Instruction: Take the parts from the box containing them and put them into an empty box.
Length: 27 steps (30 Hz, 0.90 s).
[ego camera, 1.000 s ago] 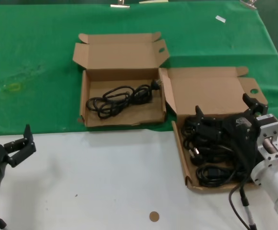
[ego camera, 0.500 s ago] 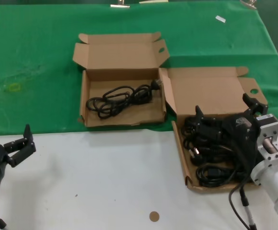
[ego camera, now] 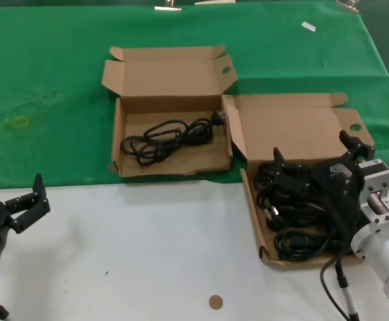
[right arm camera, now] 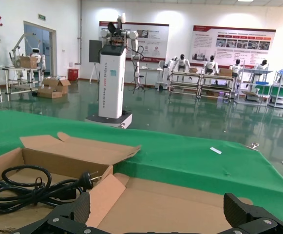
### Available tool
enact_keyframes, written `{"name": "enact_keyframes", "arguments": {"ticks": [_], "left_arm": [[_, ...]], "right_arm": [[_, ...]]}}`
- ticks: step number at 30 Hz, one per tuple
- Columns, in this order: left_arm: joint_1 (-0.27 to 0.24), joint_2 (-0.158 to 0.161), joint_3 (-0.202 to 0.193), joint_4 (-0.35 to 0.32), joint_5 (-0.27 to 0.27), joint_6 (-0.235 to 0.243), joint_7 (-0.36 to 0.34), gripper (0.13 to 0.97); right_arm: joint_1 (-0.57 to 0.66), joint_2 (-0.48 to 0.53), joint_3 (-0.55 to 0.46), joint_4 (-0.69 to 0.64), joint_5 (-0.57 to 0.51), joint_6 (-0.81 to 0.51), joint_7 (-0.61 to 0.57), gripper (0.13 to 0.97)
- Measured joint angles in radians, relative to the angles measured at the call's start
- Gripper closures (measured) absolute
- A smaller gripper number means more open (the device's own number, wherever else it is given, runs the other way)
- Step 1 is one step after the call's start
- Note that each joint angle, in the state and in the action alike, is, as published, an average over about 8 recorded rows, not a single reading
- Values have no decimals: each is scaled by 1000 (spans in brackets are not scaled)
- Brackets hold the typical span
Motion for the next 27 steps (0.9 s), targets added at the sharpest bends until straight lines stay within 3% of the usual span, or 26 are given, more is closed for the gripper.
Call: {"name": "enact_keyframes", "arguments": {"ticks": [27], "left_arm": [[0, 0, 0, 0, 0, 0, 0, 132]], "right_arm": [[0, 0, 0, 0, 0, 0, 0, 129]]}}
